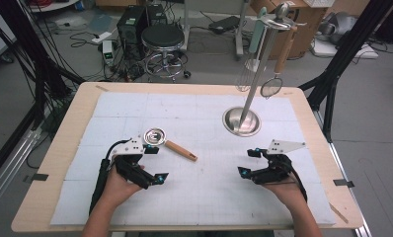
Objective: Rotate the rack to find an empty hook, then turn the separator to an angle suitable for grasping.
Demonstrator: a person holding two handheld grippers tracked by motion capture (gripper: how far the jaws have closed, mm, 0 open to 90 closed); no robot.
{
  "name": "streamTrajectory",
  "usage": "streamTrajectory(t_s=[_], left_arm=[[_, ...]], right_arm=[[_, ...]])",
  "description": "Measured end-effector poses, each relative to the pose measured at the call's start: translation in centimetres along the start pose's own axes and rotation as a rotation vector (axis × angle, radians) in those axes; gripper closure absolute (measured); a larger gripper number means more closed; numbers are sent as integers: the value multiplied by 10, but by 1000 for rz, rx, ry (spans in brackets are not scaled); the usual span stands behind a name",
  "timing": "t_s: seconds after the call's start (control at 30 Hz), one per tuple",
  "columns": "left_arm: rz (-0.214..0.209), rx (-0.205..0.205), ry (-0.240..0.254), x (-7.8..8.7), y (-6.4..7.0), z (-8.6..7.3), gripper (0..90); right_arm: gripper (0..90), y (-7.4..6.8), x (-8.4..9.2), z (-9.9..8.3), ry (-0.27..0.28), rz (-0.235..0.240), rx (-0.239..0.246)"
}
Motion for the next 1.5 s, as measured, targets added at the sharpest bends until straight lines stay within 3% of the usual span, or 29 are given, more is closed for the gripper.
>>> streamTrajectory(t_s=[0.87, 1.1, 1.2, 1.5], left_arm=[[-3, -7, -18, -6, 3, 2, 16], [49, -49, -84, -14, 3, 5, 16], [94, -66, -121, -19, 1, 7, 17], [119, -85, -149, -31, -5, 25, 16]], right_arm=[[197, -1, 0, -2, 1, 16, -2], [198, 1, 1, -1, 14, 18, 4], [198, 1, 1, -1, 19, 25, -3], [197, 1, 3, 0, 42, 38, -11]])
Point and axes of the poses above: each handheld gripper's, and its own axes: x roughly backward along the jaws, z roughly out of its top, y roughly to its right, the point moved 5 cm from there along -x, roughly forward along the jaws, and after that the axes turned 12 degrees about x, right-handed, at the moved point
